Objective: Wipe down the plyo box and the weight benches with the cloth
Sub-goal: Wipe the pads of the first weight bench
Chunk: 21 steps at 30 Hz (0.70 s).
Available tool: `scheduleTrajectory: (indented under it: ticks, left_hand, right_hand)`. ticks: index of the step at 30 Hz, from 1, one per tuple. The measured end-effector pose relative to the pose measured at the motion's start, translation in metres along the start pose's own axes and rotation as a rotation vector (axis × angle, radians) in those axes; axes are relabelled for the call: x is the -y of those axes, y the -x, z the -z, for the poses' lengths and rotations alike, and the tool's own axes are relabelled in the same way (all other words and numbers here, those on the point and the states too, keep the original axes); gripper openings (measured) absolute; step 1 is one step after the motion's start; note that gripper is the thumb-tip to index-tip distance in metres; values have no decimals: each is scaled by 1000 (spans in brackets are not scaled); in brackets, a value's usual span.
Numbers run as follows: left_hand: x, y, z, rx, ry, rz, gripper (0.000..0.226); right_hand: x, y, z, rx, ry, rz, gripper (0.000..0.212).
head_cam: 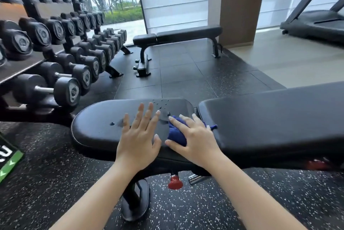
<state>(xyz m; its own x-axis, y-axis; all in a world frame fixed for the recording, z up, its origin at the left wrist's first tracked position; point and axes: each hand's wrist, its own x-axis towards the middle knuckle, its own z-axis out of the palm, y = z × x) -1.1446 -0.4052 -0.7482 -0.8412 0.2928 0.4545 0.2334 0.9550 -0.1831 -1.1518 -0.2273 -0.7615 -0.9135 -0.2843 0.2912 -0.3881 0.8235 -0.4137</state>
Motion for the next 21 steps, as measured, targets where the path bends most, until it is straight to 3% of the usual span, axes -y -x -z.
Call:
scheduleTrajectory:
  ticks: [4, 11, 18, 21]
  left_hand:
    - [0, -2, -1, 19, -10, 46, 63]
    - [0, -6, 2, 75, -64, 50, 61]
    - [0, -5, 1, 88, -59, 50, 59]
    - [1, -5, -1, 92, -63, 49, 59]
  right_hand:
    - [-20, -34, 2, 115, -64, -3, 66]
    - [-35, -67, -4, 89, -163, 46, 60]
    - [-33, -2, -15, -211, -206, 314, 59]
    - [-40, -38, -10, -68, -239, 240, 69]
